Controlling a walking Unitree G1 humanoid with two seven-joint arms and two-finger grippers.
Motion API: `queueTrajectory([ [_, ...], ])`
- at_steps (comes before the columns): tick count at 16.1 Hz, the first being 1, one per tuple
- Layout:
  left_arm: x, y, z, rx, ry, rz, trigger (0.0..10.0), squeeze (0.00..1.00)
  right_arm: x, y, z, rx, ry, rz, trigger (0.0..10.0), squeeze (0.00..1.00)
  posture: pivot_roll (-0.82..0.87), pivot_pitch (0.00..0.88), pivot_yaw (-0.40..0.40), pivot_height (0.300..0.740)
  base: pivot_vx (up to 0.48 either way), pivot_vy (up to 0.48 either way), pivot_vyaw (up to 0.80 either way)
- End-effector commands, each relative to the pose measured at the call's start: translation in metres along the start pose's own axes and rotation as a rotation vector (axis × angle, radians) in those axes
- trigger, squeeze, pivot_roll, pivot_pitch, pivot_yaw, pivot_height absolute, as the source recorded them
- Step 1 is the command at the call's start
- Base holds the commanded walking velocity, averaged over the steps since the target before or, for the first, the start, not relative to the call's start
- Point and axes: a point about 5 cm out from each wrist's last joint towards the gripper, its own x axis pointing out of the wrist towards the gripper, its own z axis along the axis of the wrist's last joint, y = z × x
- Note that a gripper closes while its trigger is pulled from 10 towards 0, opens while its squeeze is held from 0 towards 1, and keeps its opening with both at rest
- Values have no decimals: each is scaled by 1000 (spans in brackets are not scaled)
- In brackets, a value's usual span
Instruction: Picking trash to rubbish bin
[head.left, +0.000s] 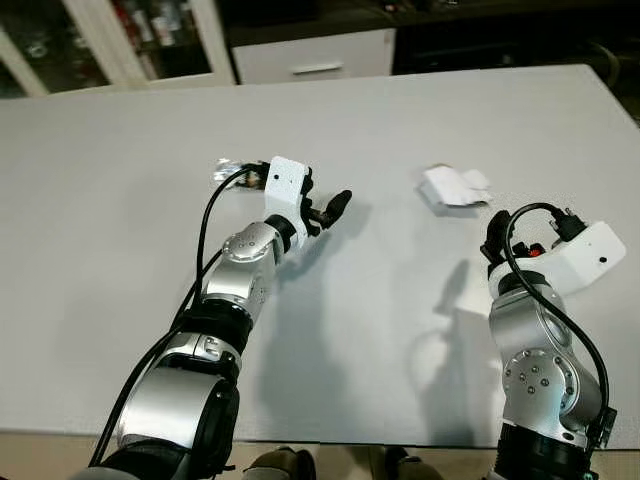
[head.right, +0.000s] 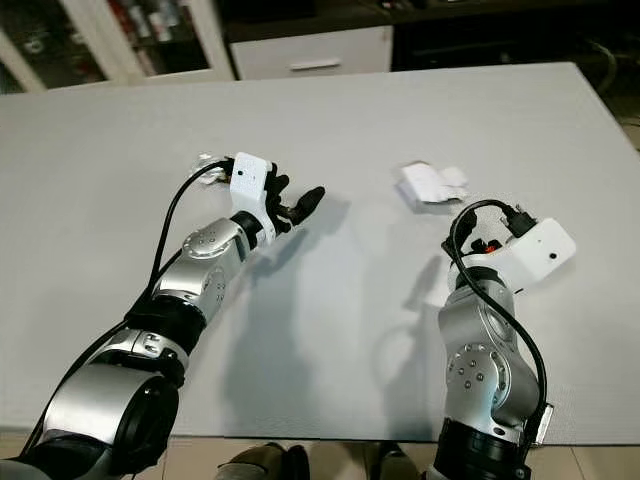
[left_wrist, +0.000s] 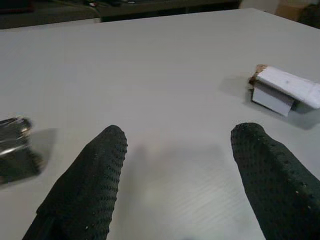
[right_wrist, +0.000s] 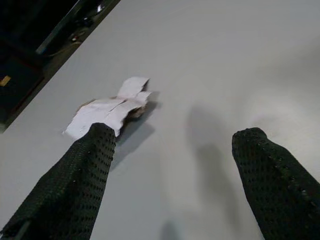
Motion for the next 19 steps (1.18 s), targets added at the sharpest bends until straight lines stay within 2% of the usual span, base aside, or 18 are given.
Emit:
queueTrajectory([
  [1, 1, 1, 2, 5, -1, 8, 10000, 0, -6, 3, -19, 36, 78, 3, 10000, 0, 62, 116, 101, 740, 0, 0, 0],
  [5, 0, 4, 2, 11, -2, 16, 10000, 0, -4, 7, -20, 53, 83, 21, 10000, 0, 76, 122, 102, 740, 0, 0, 0],
  [10, -5, 11, 0, 31, 9, 40, 10000, 0, 9, 10, -16, 58, 83, 52, 10000, 0, 90, 137, 103, 740, 0, 0, 0],
  [12, -3, 7, 1, 32, 6, 30, 10000, 0, 15, 18, -9, 50, 65, 88, 10000, 0, 91, 126, 96, 740, 0, 0, 0],
  [19, -2, 10, 3, 3, -3, 63, 10000, 0, 16, 15, -9, 81, 64, 98, 10000, 0, 87, 118, 84, 740, 0, 0, 0],
])
